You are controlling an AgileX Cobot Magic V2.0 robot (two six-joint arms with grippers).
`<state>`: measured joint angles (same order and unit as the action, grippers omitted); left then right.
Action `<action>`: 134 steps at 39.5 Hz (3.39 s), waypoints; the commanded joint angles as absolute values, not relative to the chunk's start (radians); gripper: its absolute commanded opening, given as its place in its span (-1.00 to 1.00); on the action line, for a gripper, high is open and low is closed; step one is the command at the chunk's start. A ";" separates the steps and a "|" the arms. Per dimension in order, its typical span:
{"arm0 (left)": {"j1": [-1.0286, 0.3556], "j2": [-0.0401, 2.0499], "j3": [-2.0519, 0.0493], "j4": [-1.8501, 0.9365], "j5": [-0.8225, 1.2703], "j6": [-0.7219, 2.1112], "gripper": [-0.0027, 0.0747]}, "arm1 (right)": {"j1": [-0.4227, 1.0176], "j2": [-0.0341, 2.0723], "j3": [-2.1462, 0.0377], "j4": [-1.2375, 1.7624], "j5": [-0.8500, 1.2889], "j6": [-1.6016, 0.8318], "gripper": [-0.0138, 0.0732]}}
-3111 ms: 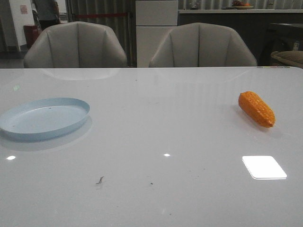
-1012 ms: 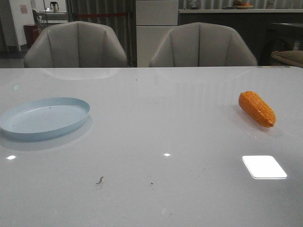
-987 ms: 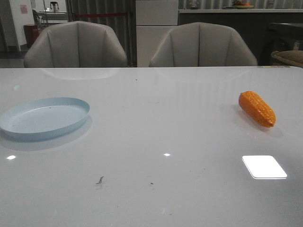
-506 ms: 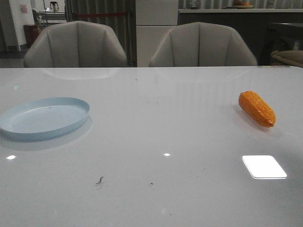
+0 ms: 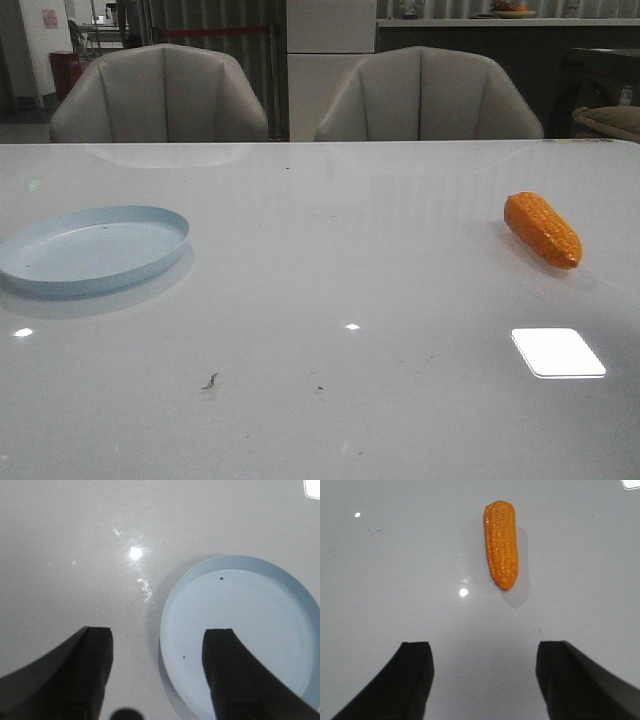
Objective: Place corn on plate with both arms
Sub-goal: 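Lower the left gripper to the light blue plate rim and grasp it, then slide the light blue plate toward the table center with the left gripper, then open the left gripper and lift it away from the plate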
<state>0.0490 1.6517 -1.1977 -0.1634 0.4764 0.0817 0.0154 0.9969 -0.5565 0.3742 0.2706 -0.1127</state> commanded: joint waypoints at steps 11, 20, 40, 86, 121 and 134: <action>0.046 1.883 -1.369 -0.332 0.442 0.071 0.26 | 0.016 0.988 -0.592 0.390 0.217 -0.115 0.58; 0.046 1.972 -1.369 -0.374 0.446 0.071 0.26 | 0.016 0.988 -0.592 0.390 0.217 -0.115 0.58; 0.046 1.994 -1.369 -0.382 0.448 0.071 -0.63 | 0.016 0.988 -0.592 0.390 0.217 -0.115 0.58; -0.277 2.101 -1.752 -0.717 0.753 0.071 -0.69 | 0.016 0.989 -0.592 0.390 0.218 -0.115 0.58; -0.286 2.081 -1.947 -0.339 0.845 0.082 0.02 | 0.016 0.995 -0.603 0.377 0.253 -0.115 0.58; -0.267 1.784 -1.879 0.024 0.710 0.063 0.02 | 0.016 1.179 -0.845 0.307 0.330 -0.115 0.58</action>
<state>-0.2757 1.9087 -1.8913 0.0000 0.8039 0.0809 0.0154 1.1380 -0.7576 0.3257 0.3782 -0.1127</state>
